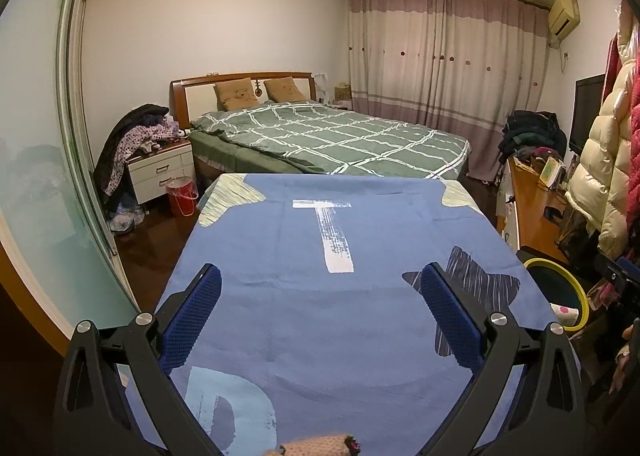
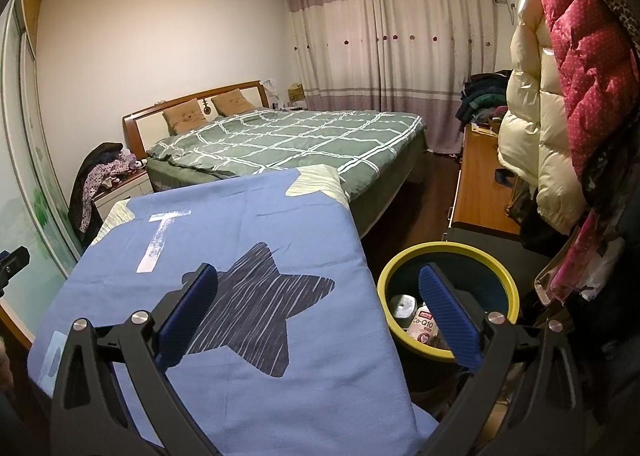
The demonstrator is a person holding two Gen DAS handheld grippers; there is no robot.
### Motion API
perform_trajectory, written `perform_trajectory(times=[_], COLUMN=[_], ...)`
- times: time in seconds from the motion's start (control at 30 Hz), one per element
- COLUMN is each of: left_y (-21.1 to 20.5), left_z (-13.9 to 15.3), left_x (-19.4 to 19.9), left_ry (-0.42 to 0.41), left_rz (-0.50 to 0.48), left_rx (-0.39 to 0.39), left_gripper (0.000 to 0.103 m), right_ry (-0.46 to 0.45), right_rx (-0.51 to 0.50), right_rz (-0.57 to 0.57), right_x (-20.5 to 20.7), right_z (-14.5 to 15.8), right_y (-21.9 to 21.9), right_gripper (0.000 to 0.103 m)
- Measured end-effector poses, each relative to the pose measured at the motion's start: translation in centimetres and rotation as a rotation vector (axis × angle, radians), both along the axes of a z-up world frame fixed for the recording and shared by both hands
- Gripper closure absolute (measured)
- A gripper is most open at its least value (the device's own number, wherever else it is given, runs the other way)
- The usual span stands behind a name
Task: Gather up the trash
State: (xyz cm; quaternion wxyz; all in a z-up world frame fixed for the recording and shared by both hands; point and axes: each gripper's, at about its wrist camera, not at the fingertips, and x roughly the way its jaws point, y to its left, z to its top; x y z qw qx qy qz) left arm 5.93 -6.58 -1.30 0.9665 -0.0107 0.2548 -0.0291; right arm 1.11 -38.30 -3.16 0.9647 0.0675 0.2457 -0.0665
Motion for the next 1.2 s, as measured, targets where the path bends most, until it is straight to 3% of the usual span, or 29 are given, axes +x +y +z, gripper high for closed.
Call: perform_trajectory(times=[1.2], left_y=[-0.11], left_z=[0.26], left_x=[0.00], left_ry=[0.004], left_rz=[-0.008], left_rx=[0.006], left_gripper=[0.005], right_ry=[0.007], right_rx=[0.011], right_rz=[0.005], right_x=[0.07], right_z=[-0.60], right_y=[0.34], right_gripper=[0.007])
